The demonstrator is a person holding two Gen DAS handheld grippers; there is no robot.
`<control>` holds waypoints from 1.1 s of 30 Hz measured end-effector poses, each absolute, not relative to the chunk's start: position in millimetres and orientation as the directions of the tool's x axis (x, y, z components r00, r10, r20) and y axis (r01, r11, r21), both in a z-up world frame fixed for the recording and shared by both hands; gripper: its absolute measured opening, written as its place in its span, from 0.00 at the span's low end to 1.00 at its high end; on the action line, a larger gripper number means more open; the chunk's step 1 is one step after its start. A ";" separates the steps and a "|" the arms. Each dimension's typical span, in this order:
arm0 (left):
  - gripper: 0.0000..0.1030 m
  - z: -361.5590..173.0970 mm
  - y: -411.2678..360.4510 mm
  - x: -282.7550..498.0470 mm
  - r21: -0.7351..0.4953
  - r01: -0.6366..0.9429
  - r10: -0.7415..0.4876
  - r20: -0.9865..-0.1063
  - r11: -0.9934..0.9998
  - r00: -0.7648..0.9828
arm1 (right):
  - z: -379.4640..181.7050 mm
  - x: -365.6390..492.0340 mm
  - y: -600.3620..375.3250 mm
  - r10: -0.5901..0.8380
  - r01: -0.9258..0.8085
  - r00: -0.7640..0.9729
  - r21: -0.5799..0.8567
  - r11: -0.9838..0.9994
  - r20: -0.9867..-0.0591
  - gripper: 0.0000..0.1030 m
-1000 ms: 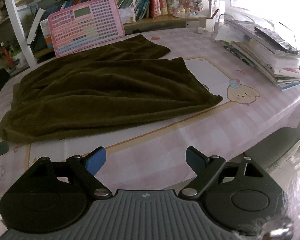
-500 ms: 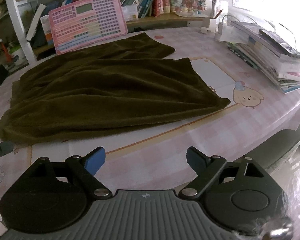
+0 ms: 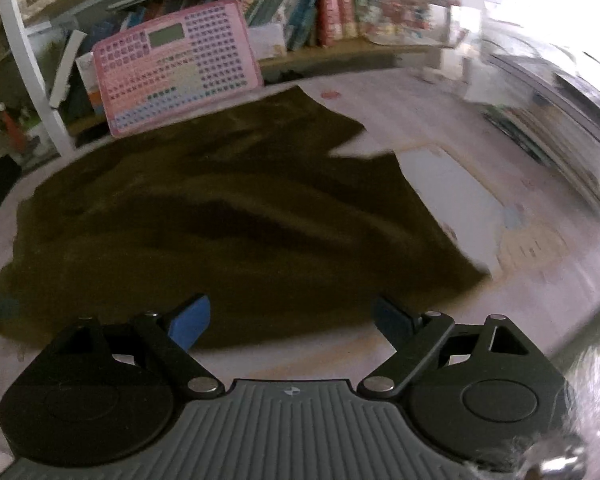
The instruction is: Fold clothes
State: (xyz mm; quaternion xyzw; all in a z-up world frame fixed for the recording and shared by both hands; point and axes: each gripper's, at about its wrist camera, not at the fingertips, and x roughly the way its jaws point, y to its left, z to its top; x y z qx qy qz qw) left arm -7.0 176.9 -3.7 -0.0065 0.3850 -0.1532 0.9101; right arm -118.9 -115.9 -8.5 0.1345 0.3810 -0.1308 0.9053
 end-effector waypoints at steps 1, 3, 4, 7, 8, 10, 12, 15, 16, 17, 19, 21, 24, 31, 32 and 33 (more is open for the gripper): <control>0.92 -1.3 174.9 0.9 -0.120 0.260 -0.268 -0.697 0.958 0.665 | -7.9 -108.6 -125.1 -0.119 0.317 0.685 0.146 0.937 -0.719 0.86; 0.92 2.9 170.6 16.8 -0.104 0.225 -0.232 -0.696 0.969 0.680 | -4.3 -82.7 -147.9 -0.090 0.268 0.703 0.145 0.953 -0.706 0.86; 0.92 4.6 168.5 24.1 -0.101 0.214 -0.222 -0.695 0.972 0.684 | -2.0 -70.1 -159.3 -0.077 0.246 0.710 0.143 0.959 -0.700 0.86; 0.92 10.6 162.9 46.9 -0.096 0.186 -0.200 -0.689 0.978 0.697 | 3.9 -30.2 -193.9 -0.043 0.181 0.728 0.130 0.975 -0.685 0.86; 0.92 13.2 161.5 54.2 -0.098 0.177 -0.196 -0.680 0.979 0.707 | 5.1 -15.4 -205.9 -0.034 0.159 0.731 0.121 0.980 -0.682 0.86; 0.92 18.0 160.8 69.9 -0.110 0.161 -0.193 -0.660 0.981 0.726 | 3.0 14.6 -226.0 -0.017 0.122 0.719 0.102 0.987 -0.695 0.86; 0.92 20.8 161.1 85.7 -0.119 0.148 -0.189 -0.647 0.982 0.738 | -0.8 45.9 -245.4 0.001 0.087 0.701 0.087 0.992 -0.713 0.86; 0.92 22.1 158.9 111.9 -0.091 0.133 -0.160 -0.645 0.987 0.747 | -6.1 90.2 -270.1 0.026 0.035 0.679 0.067 0.997 -0.733 0.86; 0.92 21.8 157.5 120.7 -0.070 0.132 -0.146 -0.647 0.989 0.748 | -7.2 104.0 -276.8 0.034 0.014 0.677 0.060 0.998 -0.736 0.86; 0.92 21.5 156.1 129.5 -0.048 0.133 -0.132 -0.649 0.990 0.749 | -8.3 117.8 -283.6 0.043 -0.006 0.674 0.053 0.999 -0.738 0.86; 0.92 20.6 154.8 146.1 -0.018 0.139 -0.117 -0.653 0.990 0.748 | -10.2 144.3 -294.4 0.069 -0.043 0.672 0.053 0.998 -0.737 0.86; 0.92 18.8 155.1 162.5 0.001 0.145 -0.108 -0.657 0.989 0.746 | -12.2 170.8 -305.3 0.095 -0.081 0.670 0.054 0.995 -0.736 0.86; 0.92 18.2 156.7 179.8 0.009 0.168 -0.123 -0.645 0.986 0.754 | -18.3 210.0 -319.4 0.132 -0.116 0.669 0.073 0.991 -0.731 0.84; 0.90 10.7 154.4 205.4 0.023 0.294 -0.212 -0.641 0.956 0.738 | -35.4 266.9 -315.6 0.226 -0.244 0.638 0.086 0.966 -0.736 0.67; 0.86 7.1 154.1 209.0 0.029 0.303 -0.212 -0.653 0.952 0.727 | -39.3 272.2 -312.0 0.238 -0.268 0.628 0.081 0.960 -0.741 0.64; 0.83 3.1 153.9 212.5 0.039 0.309 -0.206 -0.668 0.950 0.716 | -42.9 275.3 -308.6 0.239 -0.286 0.618 0.070 0.956 -0.749 0.62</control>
